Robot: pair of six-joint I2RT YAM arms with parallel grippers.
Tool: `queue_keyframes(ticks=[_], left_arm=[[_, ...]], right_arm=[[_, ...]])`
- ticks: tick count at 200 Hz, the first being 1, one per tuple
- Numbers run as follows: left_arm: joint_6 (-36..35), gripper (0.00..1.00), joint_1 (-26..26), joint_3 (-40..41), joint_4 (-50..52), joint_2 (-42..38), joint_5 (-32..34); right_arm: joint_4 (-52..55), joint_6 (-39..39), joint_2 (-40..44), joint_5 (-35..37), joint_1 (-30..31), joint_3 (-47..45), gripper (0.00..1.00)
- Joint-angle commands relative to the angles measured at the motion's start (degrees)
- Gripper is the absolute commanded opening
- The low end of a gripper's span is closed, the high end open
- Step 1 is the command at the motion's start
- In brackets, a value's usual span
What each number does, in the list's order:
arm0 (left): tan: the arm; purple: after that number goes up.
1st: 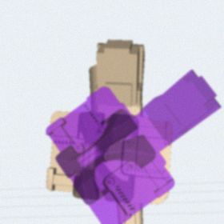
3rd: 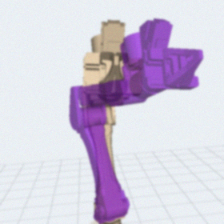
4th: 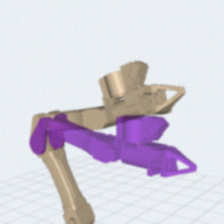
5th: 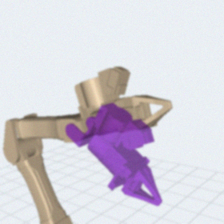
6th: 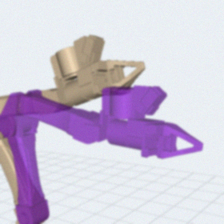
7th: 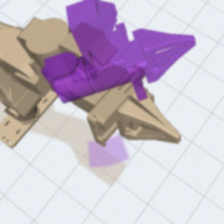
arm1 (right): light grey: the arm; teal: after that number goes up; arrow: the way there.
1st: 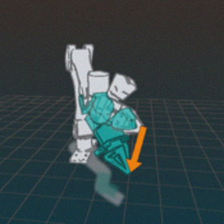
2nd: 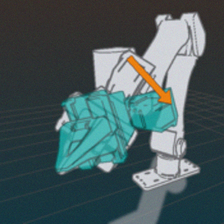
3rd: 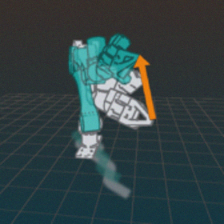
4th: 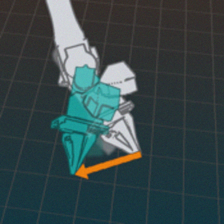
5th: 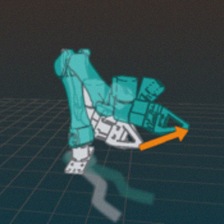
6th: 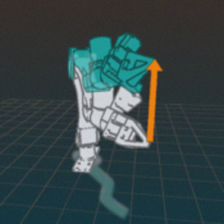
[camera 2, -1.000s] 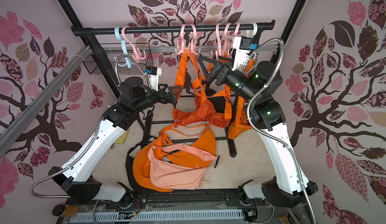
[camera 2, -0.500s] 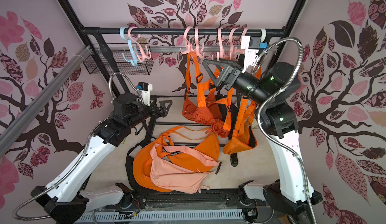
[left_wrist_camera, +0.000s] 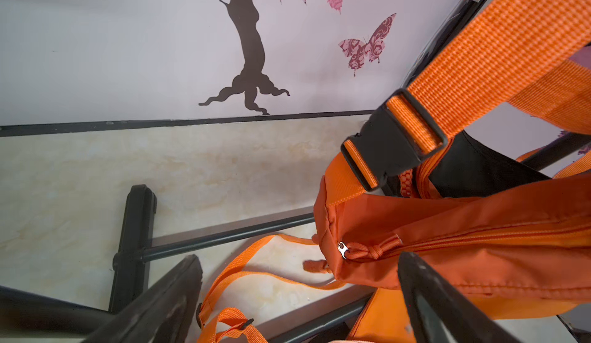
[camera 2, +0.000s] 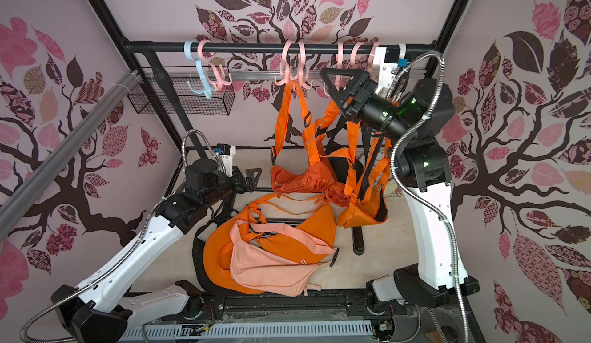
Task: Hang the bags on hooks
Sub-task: Hang the bag on the hook.
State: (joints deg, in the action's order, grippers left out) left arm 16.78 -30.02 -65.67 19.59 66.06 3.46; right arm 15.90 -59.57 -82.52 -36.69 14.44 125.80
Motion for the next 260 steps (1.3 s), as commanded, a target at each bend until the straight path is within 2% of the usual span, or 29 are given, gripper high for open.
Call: queue_keyframes(ticks=[1,44,72,112,127,140,156,174,189,205,221,240,260], left_arm=[[-0.4,0.98,0.6,1.8,-2.7,-0.2,2.5],[1.6,0.98,3.3,2.5,-3.5,1.1,0.8],[1.6,0.98,3.3,2.6,-3.5,1.4,0.6],[1.5,0.98,3.4,2.7,-3.5,1.1,0.8],[1.5,0.98,3.4,3.0,-3.8,0.7,1.4],[1.4,0.98,3.5,3.0,-3.9,0.6,1.6],[1.4,0.98,3.6,2.8,-3.7,0.2,1.8],[1.3,0.98,3.6,2.6,-3.5,-0.6,3.0],[1.7,0.98,3.0,1.8,-2.4,-1.7,3.9],[-0.5,0.98,-0.1,-0.1,-0.4,-3.5,7.2],[-0.3,0.98,-0.8,-2.2,4.2,-5.5,8.4],[-1.1,0.98,-0.8,0.1,6.1,-8.9,9.9],[-2.2,0.98,-0.7,3.5,8.5,-12.8,11.8]], right_arm=[[-7.4,-9.6,-2.6,-1.7,-0.3,5.2,1.0],[-10.6,-11.6,-8.2,-4.0,-0.3,15.0,1.0],[-11.1,-16.9,-10.2,-6.4,-0.3,13.7,1.0],[-4.7,-6.0,-8.2,-2.0,-0.4,19.3,1.0],[-2.0,-0.4,-5.2,-2.9,-0.4,17.6,1.0],[0.5,5.0,0.0,-2.6,1.0,10.1,1.0],[-2.6,13.2,8.7,-1.4,4.2,-3.9,1.0],[1.5,20.9,15.0,0.6,5.0,-11.7,1.0],[-2.1,20.5,20.0,-2.7,5.3,-23.4,1.0],[-4.8,21.6,26.1,-6.5,6.0,-37.3,1.0],[-0.1,28.6,32.2,-2.9,7.7,-47.4,1.0],[5.5,32.1,35.9,0.0,8.1,-56.2,0.98],[5.9,32.8,40.9,3.9,9.1,-68.4,0.96]])
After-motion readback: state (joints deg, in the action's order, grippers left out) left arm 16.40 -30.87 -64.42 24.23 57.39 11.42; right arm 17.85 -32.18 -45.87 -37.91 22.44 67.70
